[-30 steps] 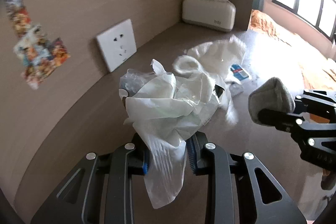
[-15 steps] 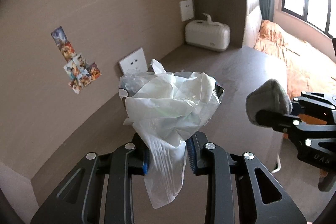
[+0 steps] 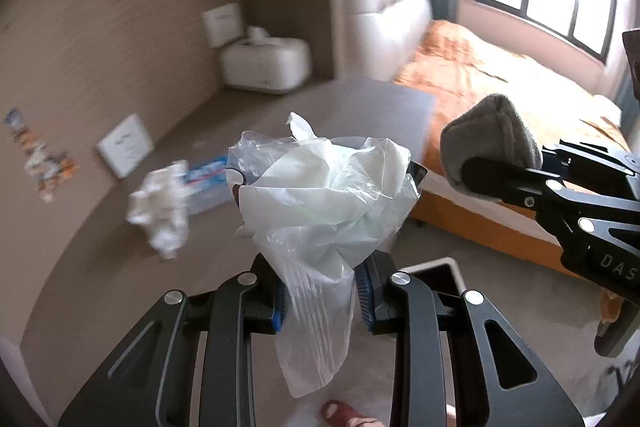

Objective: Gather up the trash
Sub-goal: 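Carry the tissue bundle and grey ball to the white bin with both tools, then open both tools over the white bin to drop the trash, then move both tools back to the remaining tissue and box on the desk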

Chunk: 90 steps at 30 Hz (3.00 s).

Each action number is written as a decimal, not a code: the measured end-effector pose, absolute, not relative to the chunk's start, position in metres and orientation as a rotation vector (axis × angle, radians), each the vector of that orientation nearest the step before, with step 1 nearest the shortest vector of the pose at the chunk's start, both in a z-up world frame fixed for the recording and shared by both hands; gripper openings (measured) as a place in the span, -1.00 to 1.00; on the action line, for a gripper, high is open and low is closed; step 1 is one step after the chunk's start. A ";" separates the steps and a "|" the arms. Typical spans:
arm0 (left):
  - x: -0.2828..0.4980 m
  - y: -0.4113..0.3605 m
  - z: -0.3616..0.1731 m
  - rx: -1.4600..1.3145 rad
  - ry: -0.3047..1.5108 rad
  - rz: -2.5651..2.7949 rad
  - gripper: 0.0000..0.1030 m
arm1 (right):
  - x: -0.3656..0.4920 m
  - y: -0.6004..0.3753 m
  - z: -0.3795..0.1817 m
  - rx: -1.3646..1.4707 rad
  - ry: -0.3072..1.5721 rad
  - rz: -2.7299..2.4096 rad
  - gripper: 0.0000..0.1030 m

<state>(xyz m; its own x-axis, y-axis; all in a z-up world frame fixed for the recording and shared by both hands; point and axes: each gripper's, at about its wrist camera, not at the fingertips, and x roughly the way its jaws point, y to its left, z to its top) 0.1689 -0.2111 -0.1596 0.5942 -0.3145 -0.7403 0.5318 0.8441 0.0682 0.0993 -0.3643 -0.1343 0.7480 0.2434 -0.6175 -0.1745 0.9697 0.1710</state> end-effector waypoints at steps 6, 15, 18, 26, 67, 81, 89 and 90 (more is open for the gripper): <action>0.148 -0.286 -0.186 0.348 0.825 -0.631 -0.47 | 0.072 -0.422 -0.156 0.164 0.724 0.141 -0.51; 0.126 -0.379 -0.266 0.431 0.939 -0.770 -0.47 | 0.043 -0.490 -0.225 0.241 0.812 0.031 -0.51; 0.124 -0.401 -0.306 0.460 0.987 -0.787 -0.47 | 0.039 -0.510 -0.259 0.262 0.847 0.002 -0.51; 0.128 -0.452 -0.435 0.509 1.104 -0.827 -0.47 | 0.050 -0.553 -0.387 0.298 0.979 -0.035 -0.51; 0.164 -0.451 -0.445 0.380 1.092 -0.867 0.91 | 0.101 -0.554 -0.392 0.122 0.941 -0.015 0.91; 0.140 -0.331 -0.245 0.295 0.877 -0.775 0.91 | 0.107 -0.472 -0.192 0.044 0.698 0.184 0.92; 0.184 -0.209 -0.191 0.296 0.791 -0.496 0.91 | 0.148 -0.383 -0.149 -0.052 0.641 0.383 0.91; 0.188 -0.195 -0.186 0.292 0.786 -0.471 0.91 | 0.156 -0.366 -0.145 -0.068 0.639 0.411 0.92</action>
